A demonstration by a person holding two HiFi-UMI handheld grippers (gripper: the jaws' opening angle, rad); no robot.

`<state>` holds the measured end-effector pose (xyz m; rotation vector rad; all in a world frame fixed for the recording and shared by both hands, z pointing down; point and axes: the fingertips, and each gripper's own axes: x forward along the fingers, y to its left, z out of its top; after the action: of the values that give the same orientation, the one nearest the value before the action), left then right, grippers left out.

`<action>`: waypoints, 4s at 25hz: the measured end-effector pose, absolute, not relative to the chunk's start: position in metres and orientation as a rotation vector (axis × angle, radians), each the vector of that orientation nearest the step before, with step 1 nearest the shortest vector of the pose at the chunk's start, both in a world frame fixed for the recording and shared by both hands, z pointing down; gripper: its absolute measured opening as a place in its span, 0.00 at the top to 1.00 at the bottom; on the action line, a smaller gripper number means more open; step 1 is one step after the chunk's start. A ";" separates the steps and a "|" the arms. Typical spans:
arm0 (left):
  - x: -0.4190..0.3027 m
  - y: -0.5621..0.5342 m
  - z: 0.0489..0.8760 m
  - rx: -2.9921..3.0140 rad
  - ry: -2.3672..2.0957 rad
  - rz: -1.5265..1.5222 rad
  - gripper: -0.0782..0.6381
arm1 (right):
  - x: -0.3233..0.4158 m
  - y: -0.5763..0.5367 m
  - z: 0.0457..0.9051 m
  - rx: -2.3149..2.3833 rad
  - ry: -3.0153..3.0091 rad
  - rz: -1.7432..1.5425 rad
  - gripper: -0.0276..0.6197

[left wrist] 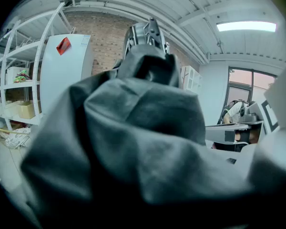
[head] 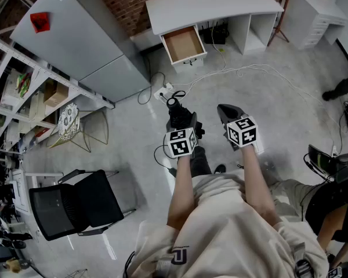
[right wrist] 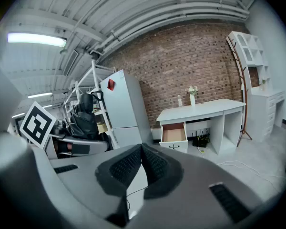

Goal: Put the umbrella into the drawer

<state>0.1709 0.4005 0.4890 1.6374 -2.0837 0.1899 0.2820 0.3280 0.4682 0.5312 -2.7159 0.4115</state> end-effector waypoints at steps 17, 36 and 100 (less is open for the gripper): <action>0.146 0.389 0.480 1.592 -2.162 0.161 0.51 | 0.272 0.297 0.451 0.531 -2.776 0.444 0.85; 0.073 0.254 0.465 1.577 -2.173 0.070 0.50 | 0.190 0.183 0.448 0.421 -2.729 0.488 0.85; -0.204 -0.105 0.572 1.549 -1.921 0.360 0.50 | -0.079 -0.210 0.542 0.527 -2.562 0.934 0.85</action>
<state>-0.2045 -0.1054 0.5719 1.5493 -1.9214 0.3599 -0.0792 -0.2103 0.5425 0.5273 -2.5624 0.9341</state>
